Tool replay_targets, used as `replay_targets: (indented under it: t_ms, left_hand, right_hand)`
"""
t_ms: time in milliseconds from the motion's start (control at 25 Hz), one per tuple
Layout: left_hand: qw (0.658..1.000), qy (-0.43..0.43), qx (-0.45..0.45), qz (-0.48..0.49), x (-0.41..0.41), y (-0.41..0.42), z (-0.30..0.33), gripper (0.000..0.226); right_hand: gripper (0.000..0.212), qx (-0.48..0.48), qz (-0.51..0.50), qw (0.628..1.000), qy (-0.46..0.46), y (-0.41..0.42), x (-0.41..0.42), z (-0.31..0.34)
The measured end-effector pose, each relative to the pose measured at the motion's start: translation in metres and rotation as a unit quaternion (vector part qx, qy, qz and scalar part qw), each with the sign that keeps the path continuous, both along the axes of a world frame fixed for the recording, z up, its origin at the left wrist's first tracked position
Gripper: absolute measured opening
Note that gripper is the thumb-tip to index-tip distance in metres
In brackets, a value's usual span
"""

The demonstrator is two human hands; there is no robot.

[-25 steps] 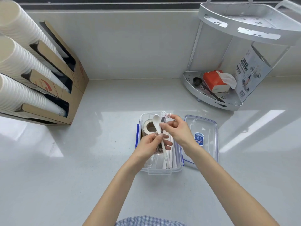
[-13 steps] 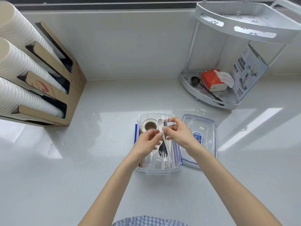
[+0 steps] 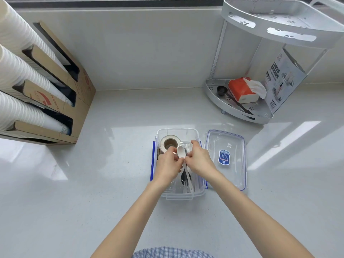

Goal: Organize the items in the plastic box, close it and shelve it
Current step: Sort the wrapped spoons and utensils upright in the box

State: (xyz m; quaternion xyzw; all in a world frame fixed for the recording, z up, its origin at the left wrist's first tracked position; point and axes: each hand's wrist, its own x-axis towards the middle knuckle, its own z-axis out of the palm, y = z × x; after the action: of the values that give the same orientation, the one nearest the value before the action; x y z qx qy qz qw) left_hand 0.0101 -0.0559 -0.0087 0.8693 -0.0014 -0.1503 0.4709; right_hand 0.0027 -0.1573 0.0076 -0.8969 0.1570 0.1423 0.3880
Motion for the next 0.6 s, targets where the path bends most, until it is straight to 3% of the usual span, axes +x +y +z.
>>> replay_targets:
  t_ms: [200,440,600]
  left_hand:
    - [0.990,-0.065,0.104,-0.063,0.001,0.000,-0.003,0.026]
    - [0.947,-0.131,0.271,-0.111,0.004,-0.001,-0.012,0.026]
    - [0.945,-0.137,0.267,-0.131,0.001,0.000,-0.014,0.022]
  right_hand:
    - [0.040,-0.075,0.074,0.994,0.042,0.006,-0.003,0.007]
    - [0.036,-0.098,0.109,0.986,0.078,0.010,-0.007,0.011]
    - [0.033,-0.090,0.127,0.983,0.097,0.014,-0.009,0.008]
